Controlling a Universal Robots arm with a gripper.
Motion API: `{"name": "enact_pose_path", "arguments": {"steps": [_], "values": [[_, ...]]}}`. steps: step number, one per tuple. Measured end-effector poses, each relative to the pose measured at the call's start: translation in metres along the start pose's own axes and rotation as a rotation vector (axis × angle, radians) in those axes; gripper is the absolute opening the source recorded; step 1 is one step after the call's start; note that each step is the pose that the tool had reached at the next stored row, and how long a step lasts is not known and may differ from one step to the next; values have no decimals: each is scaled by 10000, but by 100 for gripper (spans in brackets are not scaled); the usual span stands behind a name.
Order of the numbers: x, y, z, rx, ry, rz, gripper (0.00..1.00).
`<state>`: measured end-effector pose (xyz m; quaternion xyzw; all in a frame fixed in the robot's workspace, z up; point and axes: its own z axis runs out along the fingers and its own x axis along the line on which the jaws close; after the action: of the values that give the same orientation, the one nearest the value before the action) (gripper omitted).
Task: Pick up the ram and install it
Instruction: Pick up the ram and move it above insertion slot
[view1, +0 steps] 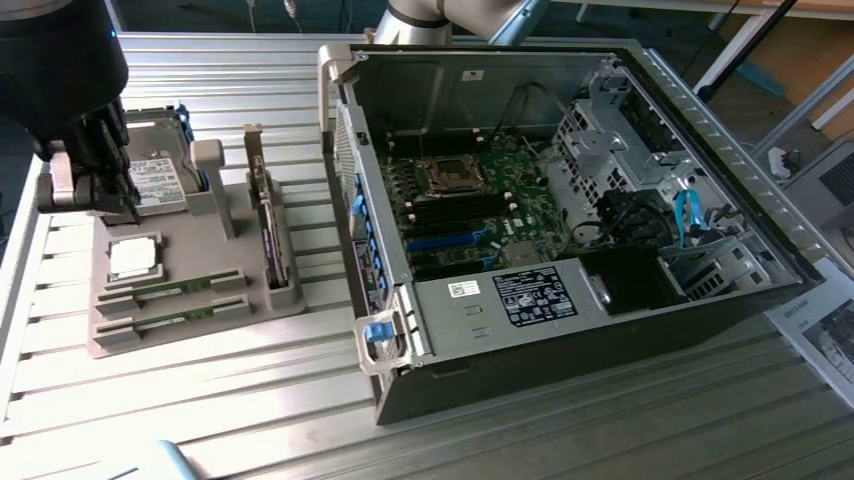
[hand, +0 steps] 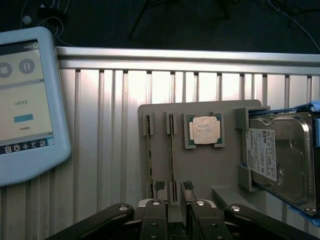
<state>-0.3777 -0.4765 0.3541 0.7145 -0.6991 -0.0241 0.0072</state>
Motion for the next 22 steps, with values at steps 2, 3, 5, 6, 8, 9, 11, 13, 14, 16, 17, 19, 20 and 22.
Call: {"name": "enact_pose_path", "arguments": {"steps": [2, 3, 5, 6, 8, 9, 11, 13, 14, 16, 17, 19, 20, 22], "values": [[10, -1, 25, 0, 0, -1, 25], [28, -2, 54, 0, 1, 0, 25], [59, -3, 107, 1, -1, -2, 25], [71, -4, 129, 1, 0, -1, 25], [95, -5, 169, 0, -1, -2, 25], [106, -6, 188, 0, -1, -2, 25], [130, -8, 231, 1, -4, -2, 25], [151, -9, 276, 0, -4, -2, 25], [163, -10, 309, 0, -4, -2, 25], [180, -13, 379, 1, -4, -2, 25], [184, -14, 396, 0, -4, -2, 25], [199, -16, 449, 0, -4, -2, 25], [204, -16, 465, 0, -4, -2, 25], [216, -18, 501, 0, -4, -2, 25]]}}
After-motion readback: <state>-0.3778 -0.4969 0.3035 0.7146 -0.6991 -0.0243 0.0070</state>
